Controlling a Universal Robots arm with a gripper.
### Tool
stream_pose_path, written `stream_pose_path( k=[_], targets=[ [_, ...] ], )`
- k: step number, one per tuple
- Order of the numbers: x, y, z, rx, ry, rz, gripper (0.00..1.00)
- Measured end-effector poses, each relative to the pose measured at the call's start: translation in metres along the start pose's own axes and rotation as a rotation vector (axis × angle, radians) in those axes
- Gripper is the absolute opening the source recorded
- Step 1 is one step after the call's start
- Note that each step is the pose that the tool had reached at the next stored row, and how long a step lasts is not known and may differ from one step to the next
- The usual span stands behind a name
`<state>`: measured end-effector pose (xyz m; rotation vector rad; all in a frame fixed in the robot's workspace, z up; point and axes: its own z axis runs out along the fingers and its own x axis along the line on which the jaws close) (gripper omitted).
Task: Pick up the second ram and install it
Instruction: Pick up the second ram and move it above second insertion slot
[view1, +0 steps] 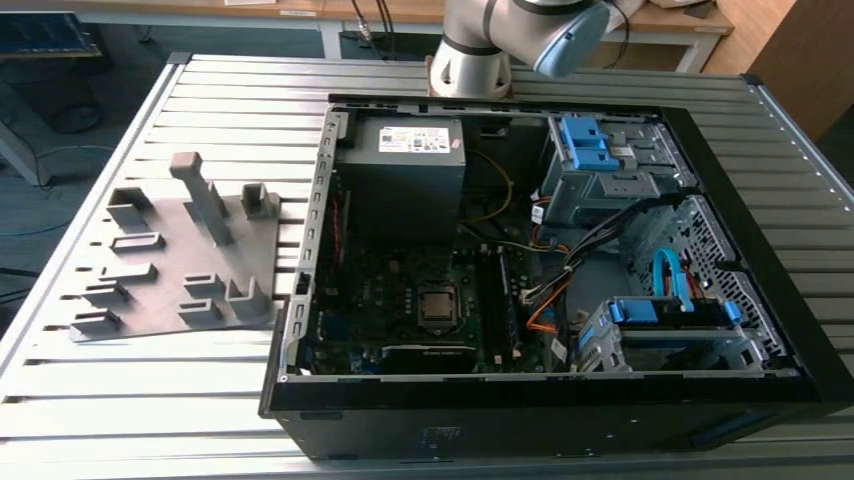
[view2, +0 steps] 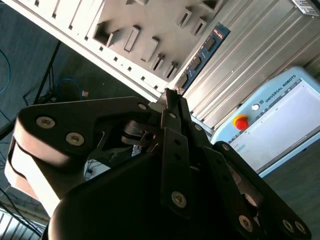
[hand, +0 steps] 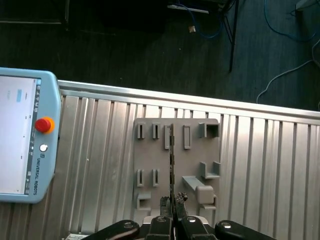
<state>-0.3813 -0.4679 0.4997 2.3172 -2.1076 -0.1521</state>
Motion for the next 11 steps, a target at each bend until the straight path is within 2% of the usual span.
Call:
stream_pose_path(
  k=[11],
  targets=[
    [0.0054,-0.0504,0.0087,-0.0004,-0.0007,0.000,0.14]
  ],
)
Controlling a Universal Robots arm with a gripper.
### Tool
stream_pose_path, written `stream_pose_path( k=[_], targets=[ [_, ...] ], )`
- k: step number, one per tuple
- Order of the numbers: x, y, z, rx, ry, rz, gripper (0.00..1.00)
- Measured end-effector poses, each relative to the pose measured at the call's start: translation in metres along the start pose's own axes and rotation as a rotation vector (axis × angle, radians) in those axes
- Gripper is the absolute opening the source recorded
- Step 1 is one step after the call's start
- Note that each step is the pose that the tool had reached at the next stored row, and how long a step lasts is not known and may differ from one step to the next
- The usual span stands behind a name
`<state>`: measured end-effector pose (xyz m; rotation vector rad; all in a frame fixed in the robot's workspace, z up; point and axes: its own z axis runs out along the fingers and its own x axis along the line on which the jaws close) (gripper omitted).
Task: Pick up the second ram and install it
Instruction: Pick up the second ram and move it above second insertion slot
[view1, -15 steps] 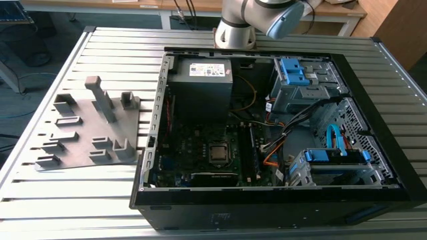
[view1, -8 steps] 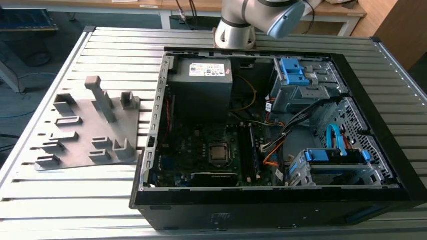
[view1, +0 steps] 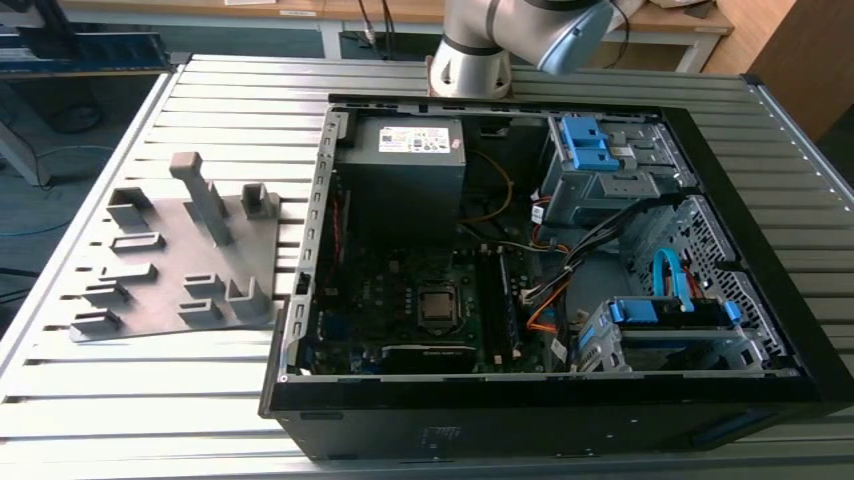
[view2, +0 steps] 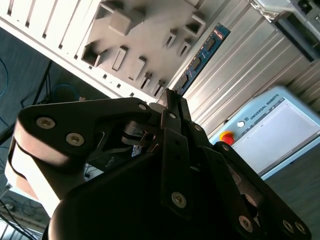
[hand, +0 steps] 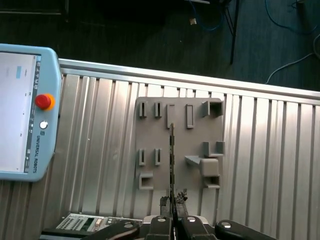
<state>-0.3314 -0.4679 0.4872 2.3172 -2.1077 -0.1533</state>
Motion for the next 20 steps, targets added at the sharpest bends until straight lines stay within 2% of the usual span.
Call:
stream_pose_path(
  k=[8,20],
  targets=[
    [0.0038,-0.0366,0.0045,-0.0001,-0.0001,0.000,0.14],
    [0.0092,-0.0913,0.0059,-0.0022,-0.0003,0.000,0.14]
  ],
)
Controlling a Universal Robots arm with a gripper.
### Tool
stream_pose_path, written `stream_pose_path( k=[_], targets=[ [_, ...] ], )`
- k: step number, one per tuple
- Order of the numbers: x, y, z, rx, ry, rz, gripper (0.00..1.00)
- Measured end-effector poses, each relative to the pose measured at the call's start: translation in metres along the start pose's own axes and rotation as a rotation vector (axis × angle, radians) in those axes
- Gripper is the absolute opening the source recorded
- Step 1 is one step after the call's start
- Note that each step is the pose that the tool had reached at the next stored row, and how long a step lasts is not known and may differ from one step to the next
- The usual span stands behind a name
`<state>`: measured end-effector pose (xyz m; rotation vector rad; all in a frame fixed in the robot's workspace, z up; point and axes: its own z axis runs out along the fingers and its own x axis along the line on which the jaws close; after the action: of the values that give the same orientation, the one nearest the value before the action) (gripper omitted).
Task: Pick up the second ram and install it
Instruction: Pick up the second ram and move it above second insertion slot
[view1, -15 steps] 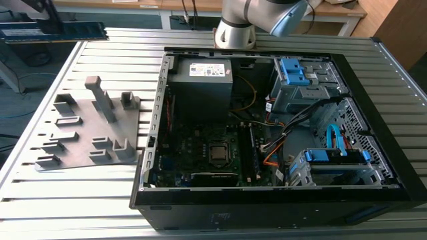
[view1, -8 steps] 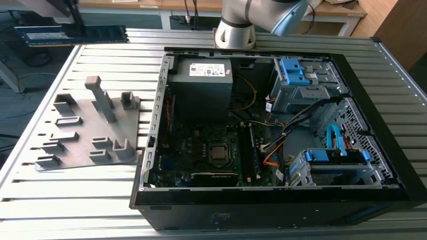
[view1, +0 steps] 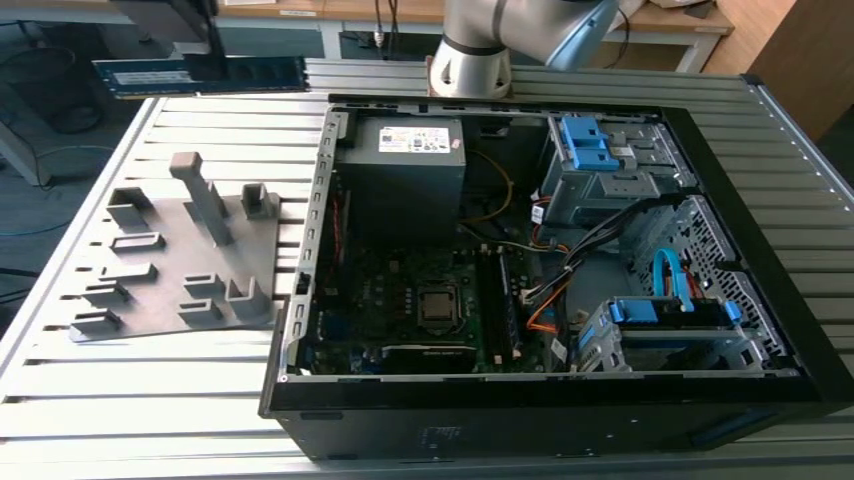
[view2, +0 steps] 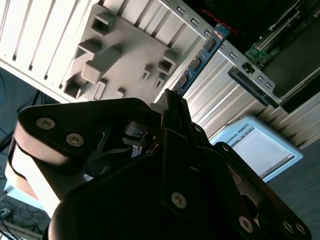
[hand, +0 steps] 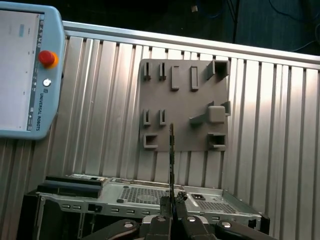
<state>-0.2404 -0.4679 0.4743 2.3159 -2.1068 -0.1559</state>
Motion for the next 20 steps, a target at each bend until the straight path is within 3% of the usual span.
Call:
stream_pose_path(
  k=[9,20],
  targets=[
    [0.0042,-0.0410,0.0027,-0.0041,-0.0002,0.000,0.14],
    [0.0098,-0.0918,0.0137,-0.0110,-0.0011,0.001,0.14]
  ],
)
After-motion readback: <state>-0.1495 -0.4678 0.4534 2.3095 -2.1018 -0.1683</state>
